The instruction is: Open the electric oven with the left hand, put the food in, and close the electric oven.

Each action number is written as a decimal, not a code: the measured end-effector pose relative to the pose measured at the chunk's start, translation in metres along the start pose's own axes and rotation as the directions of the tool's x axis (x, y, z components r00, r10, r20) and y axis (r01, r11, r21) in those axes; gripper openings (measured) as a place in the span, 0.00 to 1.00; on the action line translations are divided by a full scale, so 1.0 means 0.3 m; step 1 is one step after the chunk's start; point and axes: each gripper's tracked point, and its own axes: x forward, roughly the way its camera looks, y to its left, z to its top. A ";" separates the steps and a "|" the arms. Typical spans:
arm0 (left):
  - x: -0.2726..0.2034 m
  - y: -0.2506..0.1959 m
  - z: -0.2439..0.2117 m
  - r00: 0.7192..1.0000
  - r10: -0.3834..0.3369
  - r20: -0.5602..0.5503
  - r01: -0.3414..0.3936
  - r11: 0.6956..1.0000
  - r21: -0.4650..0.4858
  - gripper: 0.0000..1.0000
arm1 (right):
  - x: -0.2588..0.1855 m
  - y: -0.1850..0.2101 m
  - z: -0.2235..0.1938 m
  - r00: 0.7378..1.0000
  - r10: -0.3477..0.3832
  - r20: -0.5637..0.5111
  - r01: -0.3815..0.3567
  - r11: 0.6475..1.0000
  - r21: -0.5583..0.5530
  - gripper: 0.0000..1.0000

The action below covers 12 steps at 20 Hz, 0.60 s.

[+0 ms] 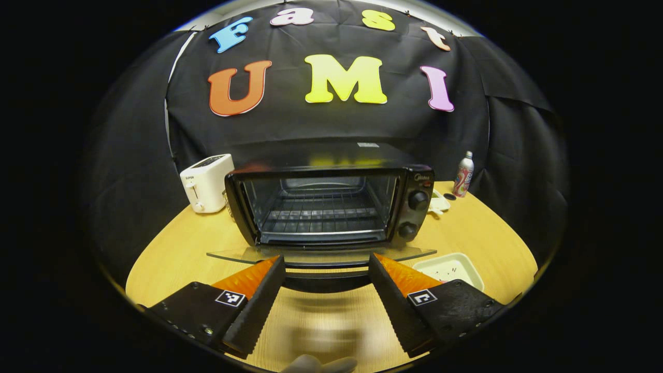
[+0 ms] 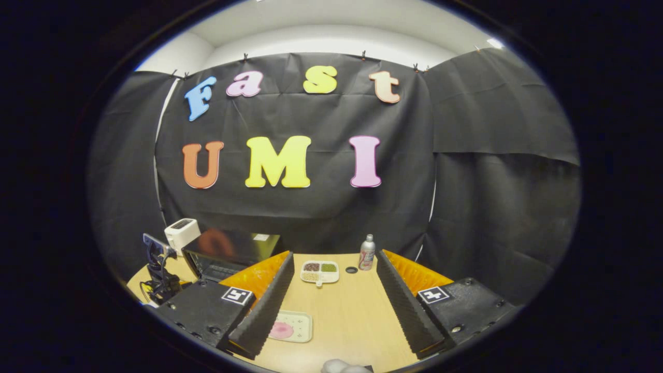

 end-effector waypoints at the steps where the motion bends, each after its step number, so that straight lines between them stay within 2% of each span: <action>1: -0.003 -0.001 -0.020 1.000 0.000 -0.008 0.000 1.000 0.000 0.98 | 0.000 0.000 -0.004 1.000 0.002 -0.002 -0.002 1.000 -0.003 0.96; 8: -0.016 -0.004 -0.150 0.996 0.000 -0.084 -0.001 1.000 -0.010 0.97 | -0.005 -0.019 -0.040 1.000 -0.014 -0.028 0.014 1.000 -0.008 0.96; 12: -0.002 -0.007 -0.250 0.986 -0.004 -0.167 -0.003 0.999 -0.042 0.96 | -0.003 -0.022 -0.052 0.999 -0.023 -0.040 0.023 1.000 -0.010 0.96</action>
